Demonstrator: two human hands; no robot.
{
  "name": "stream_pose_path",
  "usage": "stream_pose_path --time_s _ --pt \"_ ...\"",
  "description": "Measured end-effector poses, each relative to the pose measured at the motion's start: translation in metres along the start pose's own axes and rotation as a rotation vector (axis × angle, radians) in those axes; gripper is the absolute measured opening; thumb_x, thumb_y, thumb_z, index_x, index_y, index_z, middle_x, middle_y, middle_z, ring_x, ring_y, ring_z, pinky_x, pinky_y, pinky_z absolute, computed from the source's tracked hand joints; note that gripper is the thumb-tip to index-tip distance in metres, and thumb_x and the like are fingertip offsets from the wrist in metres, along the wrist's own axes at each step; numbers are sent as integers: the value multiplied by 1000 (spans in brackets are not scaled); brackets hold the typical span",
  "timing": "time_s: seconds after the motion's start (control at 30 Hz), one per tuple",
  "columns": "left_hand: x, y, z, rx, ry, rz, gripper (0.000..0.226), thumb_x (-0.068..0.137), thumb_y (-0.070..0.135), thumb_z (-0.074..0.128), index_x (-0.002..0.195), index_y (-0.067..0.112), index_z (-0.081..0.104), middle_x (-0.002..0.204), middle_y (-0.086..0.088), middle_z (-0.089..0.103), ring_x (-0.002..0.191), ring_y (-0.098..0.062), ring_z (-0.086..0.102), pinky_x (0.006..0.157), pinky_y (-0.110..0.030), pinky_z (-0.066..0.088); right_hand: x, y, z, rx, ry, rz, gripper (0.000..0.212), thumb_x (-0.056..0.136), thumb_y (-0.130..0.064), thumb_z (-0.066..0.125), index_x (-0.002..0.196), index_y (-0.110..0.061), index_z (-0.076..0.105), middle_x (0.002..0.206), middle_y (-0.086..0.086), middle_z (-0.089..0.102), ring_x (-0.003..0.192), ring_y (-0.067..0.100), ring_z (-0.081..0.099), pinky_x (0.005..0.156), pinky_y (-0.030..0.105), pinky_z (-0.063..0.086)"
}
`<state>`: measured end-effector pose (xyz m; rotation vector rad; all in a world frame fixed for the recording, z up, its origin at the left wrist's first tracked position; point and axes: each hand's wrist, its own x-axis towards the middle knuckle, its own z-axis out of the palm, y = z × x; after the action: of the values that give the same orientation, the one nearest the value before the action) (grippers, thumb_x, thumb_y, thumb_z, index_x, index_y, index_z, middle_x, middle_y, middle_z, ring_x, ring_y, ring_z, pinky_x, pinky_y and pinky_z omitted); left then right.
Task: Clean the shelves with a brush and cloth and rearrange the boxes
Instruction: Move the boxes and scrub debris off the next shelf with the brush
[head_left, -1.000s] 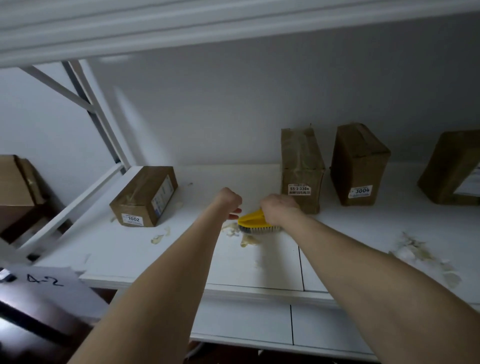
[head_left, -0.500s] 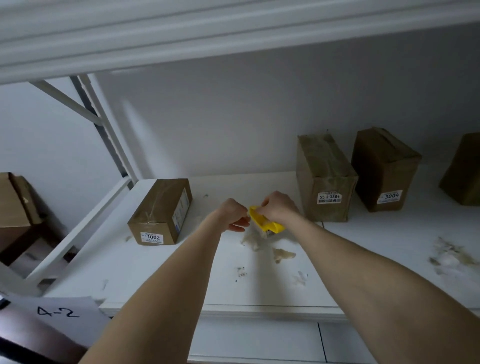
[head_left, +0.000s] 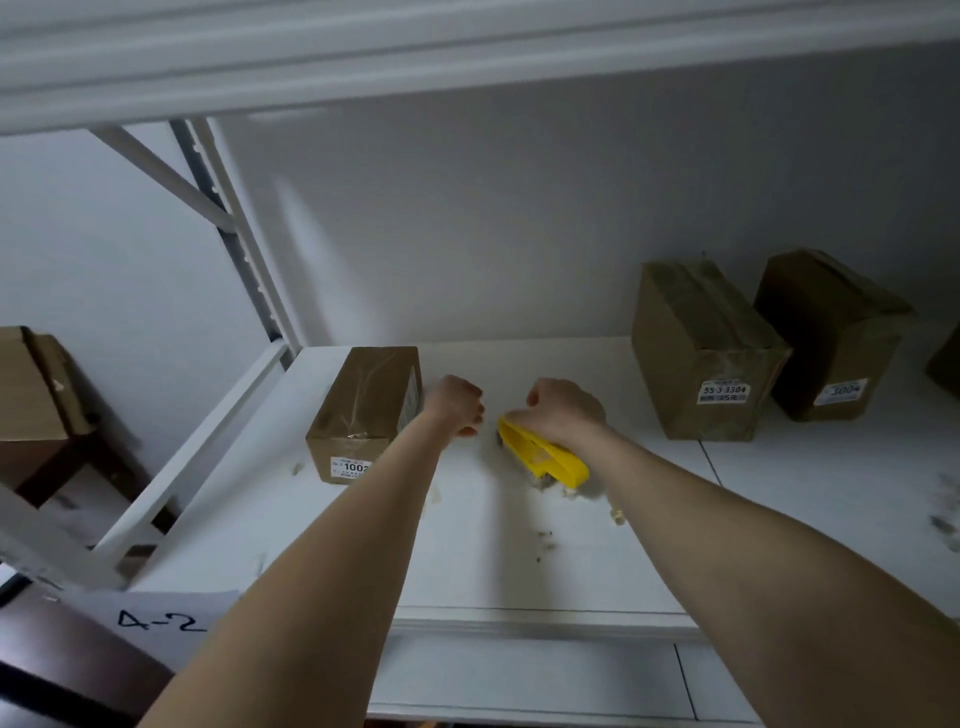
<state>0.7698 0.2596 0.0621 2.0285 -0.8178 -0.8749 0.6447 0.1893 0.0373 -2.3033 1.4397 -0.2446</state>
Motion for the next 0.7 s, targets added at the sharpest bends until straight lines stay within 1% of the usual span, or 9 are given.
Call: stream_pose_path --time_s 0.07,0.1,0.17,0.23,0.33,0.47,0.57,0.63,0.7 --pt "6 -5 -21 163 210 103 35 94 4 39 124 4 57 118 -18 61 106 -33 60 90 -39 52 2 -22 -3 41 39 -35 35 79 -47 60 102 -22 68 112 5 66 104 27 62 75 27 43" --pt "7 -10 -33 252 318 122 35 92 8 40 123 4 56 125 -18 57 114 -35 54 97 -41 47 3 -36 0 81 6 -61 30 82 -42 61 98 -18 70 110 8 68 104 27 63 75 26 43" --pt "9 -20 -56 354 487 93 38 91 18 40 125 3 52 128 -20 51 119 -37 47 100 -44 42 2 -64 10 171 -102 -125 20 85 -31 59 85 -14 69 102 13 70 96 28 65 70 23 42" --pt "10 -31 -76 382 565 16 45 93 25 41 133 3 41 133 -20 43 124 -37 39 101 -45 36 0 -88 26 254 -214 -144 18 86 -28 57 75 -14 60 86 15 68 75 25 65 62 23 45" --pt "13 -51 -98 384 559 -144 52 96 35 43 138 6 34 138 -19 38 127 -35 36 103 -45 33 -1 -113 47 380 -326 -66 24 88 -29 61 76 -11 52 66 6 57 46 17 57 40 17 45" --pt "23 -74 -111 322 483 -231 44 95 27 41 130 2 44 130 -20 49 120 -35 47 104 -42 39 -2 -132 60 588 -447 104 35 91 -39 61 108 -11 51 79 5 56 50 21 59 35 21 48" --pt "23 -77 -112 245 383 -190 36 92 22 43 117 -1 56 117 -20 60 110 -35 56 99 -41 46 -4 -142 67 662 -472 132 44 86 -46 65 110 -11 57 88 6 65 52 22 63 41 26 54" --pt "24 -68 -111 179 377 -184 37 90 22 46 115 -2 56 115 -21 61 109 -35 56 96 -42 48 -1 -145 64 706 -377 115 43 82 -48 68 102 -10 63 79 5 67 59 23 67 54 32 60" --pt "27 -50 -105 130 372 -152 39 91 24 48 118 -2 55 117 -21 60 112 -36 55 96 -42 48 6 -142 53 755 -263 85 46 82 -48 67 106 -10 64 85 7 70 68 24 70 63 36 61"
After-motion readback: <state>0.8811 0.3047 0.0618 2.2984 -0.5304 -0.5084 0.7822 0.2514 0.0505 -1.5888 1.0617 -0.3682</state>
